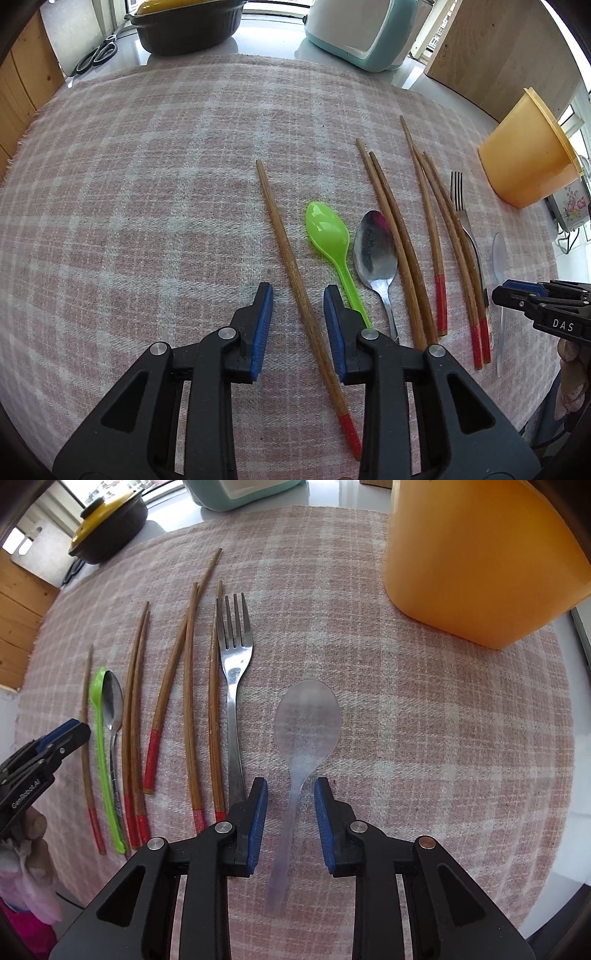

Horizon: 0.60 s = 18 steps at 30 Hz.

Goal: Organize utensils
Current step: 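Close the right gripper on the clear spoon handle while the left gripper closes on the chopstick, then lift the chopstick with the left tool while the right tool carries the clear spoon to the yellow container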

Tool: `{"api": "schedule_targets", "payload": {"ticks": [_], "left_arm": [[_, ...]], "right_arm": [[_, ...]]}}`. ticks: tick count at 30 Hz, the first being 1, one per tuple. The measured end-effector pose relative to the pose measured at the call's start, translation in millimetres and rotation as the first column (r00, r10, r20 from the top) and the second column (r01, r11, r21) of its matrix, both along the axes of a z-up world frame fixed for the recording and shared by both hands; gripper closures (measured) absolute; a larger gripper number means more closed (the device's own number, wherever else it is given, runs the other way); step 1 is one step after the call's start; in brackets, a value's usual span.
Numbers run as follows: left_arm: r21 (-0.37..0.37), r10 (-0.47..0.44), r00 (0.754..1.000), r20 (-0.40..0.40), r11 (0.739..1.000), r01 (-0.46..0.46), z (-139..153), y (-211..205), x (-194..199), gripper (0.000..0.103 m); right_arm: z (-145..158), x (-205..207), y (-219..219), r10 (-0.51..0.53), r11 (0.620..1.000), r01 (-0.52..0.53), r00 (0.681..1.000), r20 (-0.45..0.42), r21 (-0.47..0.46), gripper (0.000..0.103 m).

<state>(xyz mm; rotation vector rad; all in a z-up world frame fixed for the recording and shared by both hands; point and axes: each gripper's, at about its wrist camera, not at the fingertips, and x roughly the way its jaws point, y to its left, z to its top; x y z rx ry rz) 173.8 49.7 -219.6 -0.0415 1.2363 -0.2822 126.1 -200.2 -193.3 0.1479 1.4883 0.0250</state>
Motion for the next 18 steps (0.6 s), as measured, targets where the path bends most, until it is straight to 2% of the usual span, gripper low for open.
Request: {"api": "schedule_targets", "payload": {"ticks": [2,5,7,9,10,13,18], "left_arm": [[0.006,0.001,1.000,0.012,1.000,-0.001,-0.2,4.0,1.4,0.089],[-0.017,-0.001,1.000,0.009,1.000,0.001,-0.8,10.4,3.0,0.094],[-0.035,-0.002,1.000,0.003,0.999,0.002,-1.0,13.5,3.2,0.094],[-0.053,0.006,1.000,-0.005,0.999,-0.006,-1.3,16.1,4.1,0.095],[-0.063,0.011,1.000,-0.009,0.998,-0.012,-1.5,17.5,4.2,0.095],[-0.089,0.024,0.999,-0.022,0.996,-0.026,-1.5,21.5,1.8,0.098],[-0.118,0.056,0.998,-0.024,0.991,-0.058,0.2,26.0,-5.8,0.099]], "right_arm": [[-1.0,1.2,1.1,0.001,1.000,-0.001,1.000,0.000,-0.001,0.079],[-2.3,0.8,10.2,0.023,0.999,-0.023,1.000,-0.007,-0.025,0.079],[-2.7,1.8,19.7,0.067,0.996,-0.067,0.998,-0.007,-0.058,0.079],[-4.0,1.6,31.4,0.123,0.987,-0.122,0.992,-0.002,-0.101,0.087],[-3.8,2.0,33.2,0.144,0.984,-0.143,0.990,0.001,-0.110,0.094],[-4.3,3.7,30.0,0.144,0.986,-0.144,0.990,-0.006,-0.080,0.099],[0.4,-1.6,17.5,0.113,0.993,-0.112,0.993,0.017,-0.040,0.099]]}}
